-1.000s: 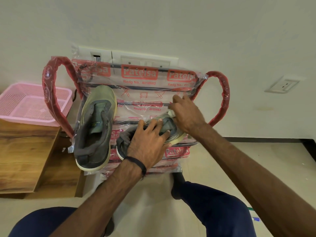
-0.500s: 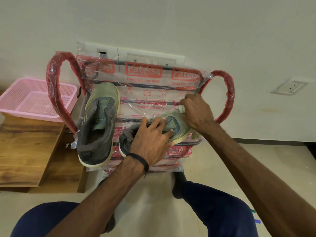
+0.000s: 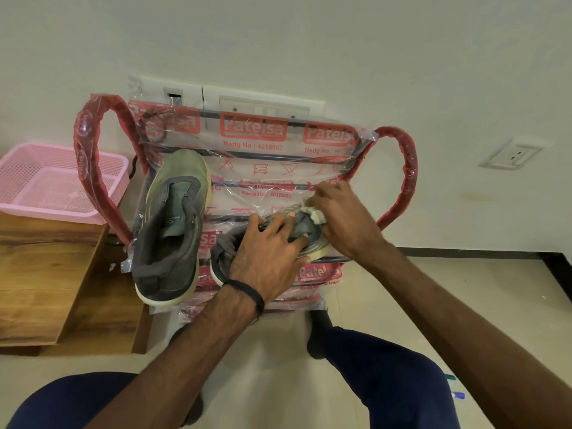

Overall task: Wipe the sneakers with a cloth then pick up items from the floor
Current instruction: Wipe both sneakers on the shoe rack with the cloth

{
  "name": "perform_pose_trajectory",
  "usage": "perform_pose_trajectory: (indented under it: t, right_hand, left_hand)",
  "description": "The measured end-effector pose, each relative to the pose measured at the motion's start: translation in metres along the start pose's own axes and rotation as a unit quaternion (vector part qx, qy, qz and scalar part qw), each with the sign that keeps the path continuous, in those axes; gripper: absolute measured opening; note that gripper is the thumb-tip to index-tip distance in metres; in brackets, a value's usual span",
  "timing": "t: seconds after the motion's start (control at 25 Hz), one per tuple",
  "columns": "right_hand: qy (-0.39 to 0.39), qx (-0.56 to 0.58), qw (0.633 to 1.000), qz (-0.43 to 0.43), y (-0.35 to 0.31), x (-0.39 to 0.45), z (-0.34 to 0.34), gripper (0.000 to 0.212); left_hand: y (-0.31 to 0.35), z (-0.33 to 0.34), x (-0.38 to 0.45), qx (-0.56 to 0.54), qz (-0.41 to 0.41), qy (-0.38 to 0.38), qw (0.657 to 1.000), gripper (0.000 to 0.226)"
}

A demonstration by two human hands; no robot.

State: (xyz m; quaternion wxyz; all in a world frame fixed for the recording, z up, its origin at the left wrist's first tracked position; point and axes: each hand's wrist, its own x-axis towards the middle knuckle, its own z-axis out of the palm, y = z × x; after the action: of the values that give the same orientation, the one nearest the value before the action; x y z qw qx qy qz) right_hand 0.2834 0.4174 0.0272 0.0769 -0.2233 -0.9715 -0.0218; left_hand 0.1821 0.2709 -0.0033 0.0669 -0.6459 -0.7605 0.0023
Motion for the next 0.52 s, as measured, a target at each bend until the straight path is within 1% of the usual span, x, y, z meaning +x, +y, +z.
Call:
perform_pose_trajectory:
  t: [0.08,0.16,0.2,0.24,0.32,0.4,0.48,0.52]
  right_hand:
    - [0.022,-0.033,0.998,0.052,0.013,-0.01,0.0,0.04]
    - [0.028,-0.007,0.99,0.141,0.022,-0.023,-0.002,0.038]
    - [0.032,0.014,0.985,0.167,0.021,-0.03,-0.002,0.038]
    - [0.036,0.026,0.985,0.169,0.016,-0.036,0.001,0.04]
    - [0.012,0.023,0.991,0.135,-0.004,-0.044,0.007,0.042]
    - [-0.006,0.022,0.993,0.115,-0.016,-0.044,0.006,0.038]
    - [-0.031,0.056,0.994,0.089,-0.019,-0.046,0.004,0.034]
    - [-0.045,0.07,0.994,0.07,-0.019,-0.05,0.003,0.035]
  left_hand:
    - [-0.001,0.0,-0.001,0.001,-0.003,-0.009,1.0,0.05]
    - [-0.002,-0.001,-0.002,-0.002,-0.006,-0.018,1.0,0.051]
    - [-0.002,-0.001,-0.002,-0.003,-0.007,-0.021,1.0,0.051]
    - [-0.003,-0.002,-0.002,-0.004,-0.008,-0.021,1.0,0.051]
    - [-0.004,-0.004,0.0,-0.005,-0.006,-0.018,1.0,0.05]
    - [-0.003,-0.005,0.0,0.0,-0.006,-0.021,1.0,0.049]
    - [-0.003,-0.005,-0.002,0.001,-0.011,-0.027,1.0,0.049]
    - [-0.003,-0.004,-0.002,0.001,-0.009,-0.029,1.0,0.049]
